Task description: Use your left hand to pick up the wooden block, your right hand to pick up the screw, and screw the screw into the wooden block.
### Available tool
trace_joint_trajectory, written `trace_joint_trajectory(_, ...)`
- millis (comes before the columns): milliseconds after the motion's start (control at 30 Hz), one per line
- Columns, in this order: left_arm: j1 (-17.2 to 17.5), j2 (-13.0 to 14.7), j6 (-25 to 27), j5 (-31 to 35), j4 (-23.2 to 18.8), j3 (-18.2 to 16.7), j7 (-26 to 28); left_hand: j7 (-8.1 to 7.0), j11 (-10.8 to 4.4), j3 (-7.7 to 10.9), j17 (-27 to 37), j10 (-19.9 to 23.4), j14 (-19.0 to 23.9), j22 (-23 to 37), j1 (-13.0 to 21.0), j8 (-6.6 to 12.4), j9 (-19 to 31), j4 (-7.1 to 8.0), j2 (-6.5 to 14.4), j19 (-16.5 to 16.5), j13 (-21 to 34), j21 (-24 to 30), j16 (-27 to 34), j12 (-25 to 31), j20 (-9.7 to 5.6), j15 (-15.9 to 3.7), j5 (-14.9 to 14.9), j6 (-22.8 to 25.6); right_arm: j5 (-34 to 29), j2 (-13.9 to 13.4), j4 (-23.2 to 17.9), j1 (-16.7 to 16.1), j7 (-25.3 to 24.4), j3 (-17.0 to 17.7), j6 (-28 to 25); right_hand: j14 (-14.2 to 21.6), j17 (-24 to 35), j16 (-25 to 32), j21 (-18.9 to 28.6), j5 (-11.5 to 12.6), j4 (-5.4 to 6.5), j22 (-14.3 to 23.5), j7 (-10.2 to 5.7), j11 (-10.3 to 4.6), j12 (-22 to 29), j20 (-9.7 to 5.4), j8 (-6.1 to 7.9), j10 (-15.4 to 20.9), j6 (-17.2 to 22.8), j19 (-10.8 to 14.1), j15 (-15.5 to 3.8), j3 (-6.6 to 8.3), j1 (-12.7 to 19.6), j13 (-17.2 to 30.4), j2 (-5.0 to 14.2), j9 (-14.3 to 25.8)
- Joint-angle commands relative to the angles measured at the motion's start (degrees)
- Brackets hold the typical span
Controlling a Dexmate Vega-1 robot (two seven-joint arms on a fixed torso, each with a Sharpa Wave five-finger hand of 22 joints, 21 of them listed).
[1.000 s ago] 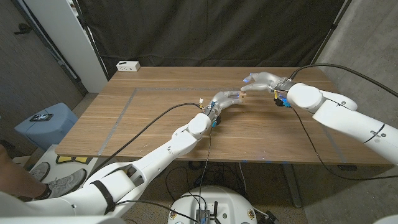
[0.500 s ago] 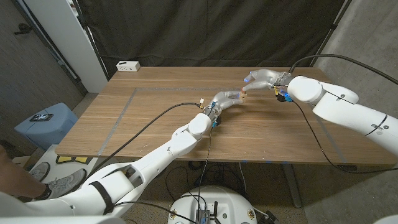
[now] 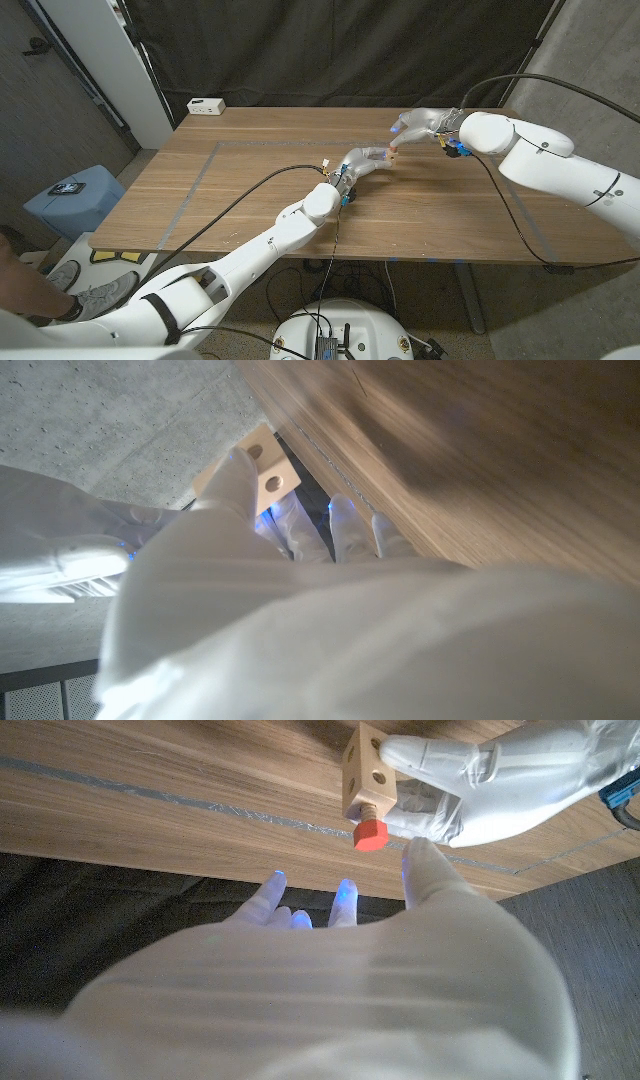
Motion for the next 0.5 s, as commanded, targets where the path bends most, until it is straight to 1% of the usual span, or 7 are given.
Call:
trace_joint_trajectory(33,0.2,0.39,0.42,0.36,-0.65,0.01,0.08,0.23,-0.08,0.17,0.12,0.46,0.66,0.22,0.11,0.44,0.34,0.36,0.42,0.56,0.27,0.02,0.09,0.17,0.03,-4.83,0.37,0.37,-7.52,1.62,-0.77,4.46,6.35,-4.73,-3.35,0.5,0.04,0.34,0.34,0.32,-0.14,0.23,-0.06,0.15,0.31,0.39,0.17,-0.39,1.24,0.19,0.33,0.49,1.17,0.18,-0.11,0.08)
trace_joint_trajectory(267,0.15,0.49,0.35,0.57,-0.54,0.06,0.07,0.13,-0.08,0.15,0.11,0.49,0.65,0.22,0.15,0.45,0.34,0.34,0.4,0.58,0.28,0.02,0.08,0.18,0.05,-4.79,0.37,0.4,-11.44,2.84,-0.26,6.35,9.53,-6.81,-4.14,0.57,0.01,0.32,0.36,0.24,-0.19,0.24,-0.01,0.18,0.35,0.37,0.5,-0.4,2.48,0.23,0.42,0.73,1.88,0.18,-0.36,0.16)
trace_joint_trajectory(500,-0.07,0.35,0.07,0.78,-0.04,0.19,0.03,0.2,-0.08,0.13,0.11,0.45,0.69,0.22,0.21,0.44,0.34,0.32,0.38,0.57,0.27,0.01,0.08,0.15,0.01,-4.84,0.36,0.4,-13.0,3.63,0.24,7.47,12.66,-7.39,-4.68,0.5,-0.01,0.27,0.36,0.21,-0.2,0.24,0.05,0.31,0.34,0.47,0.53,-0.49,2.82,0.24,0.57,0.94,2.42,0.18,-0.44,0.22)
